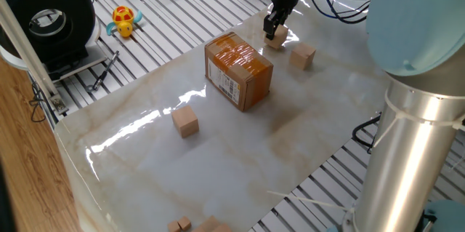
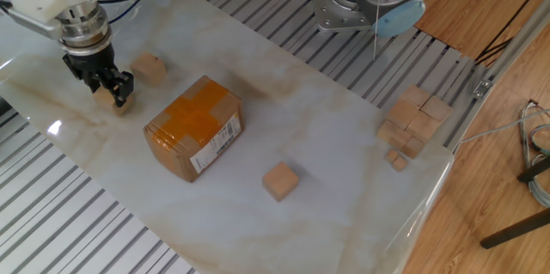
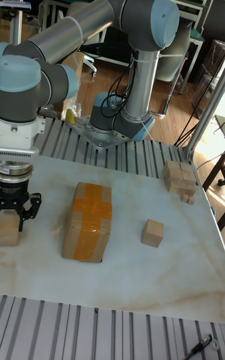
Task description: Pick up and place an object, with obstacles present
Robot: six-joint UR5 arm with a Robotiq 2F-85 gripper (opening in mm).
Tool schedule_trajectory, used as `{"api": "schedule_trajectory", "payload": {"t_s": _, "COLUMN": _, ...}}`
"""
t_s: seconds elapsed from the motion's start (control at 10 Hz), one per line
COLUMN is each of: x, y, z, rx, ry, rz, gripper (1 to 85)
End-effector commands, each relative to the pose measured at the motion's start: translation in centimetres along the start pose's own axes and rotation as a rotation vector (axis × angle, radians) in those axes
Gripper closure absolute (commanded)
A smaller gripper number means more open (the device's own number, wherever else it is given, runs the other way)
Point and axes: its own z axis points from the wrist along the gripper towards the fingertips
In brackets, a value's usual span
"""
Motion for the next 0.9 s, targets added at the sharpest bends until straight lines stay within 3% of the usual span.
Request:
{"api": "schedule_trajectory", "payload": {"t_s": 0.0, "x": -0.3, "y": 0.1, "z": 0.0, "rx": -0.011, "ry": -0.011, "rz": -0.005, "gripper": 20.7}}
{"api": "schedule_trajectory", "payload": {"t_s": 0.1, "x": -0.1, "y": 0.2, "z": -0.6, "rx": -0.013, "ry": -0.008, "rz": -0.011, "gripper": 19.7}}
{"api": "schedule_trajectory", "payload": {"t_s": 0.3, "x": 0.8, "y": 0.9, "z": -4.3, "rx": -0.009, "ry": 0.019, "rz": -0.014, "gripper": 19.3}}
{"api": "schedule_trajectory", "payload": {"t_s": 0.5, "x": 0.9, "y": 3.5, "z": -7.4, "rx": -0.042, "ry": 0.028, "rz": 0.023, "gripper": 19.3}}
{"api": "schedule_trajectory", "payload": {"t_s": 0.7, "x": -1.0, "y": 7.0, "z": -9.4, "rx": -0.066, "ry": 0.013, "rz": 0.063, "gripper": 23.0}}
{"api": "schedule_trajectory", "payload": {"t_s": 0.8, "x": -1.7, "y": 7.2, "z": -9.6, "rx": -0.045, "ry": 0.018, "rz": 0.105, "gripper": 61.7}}
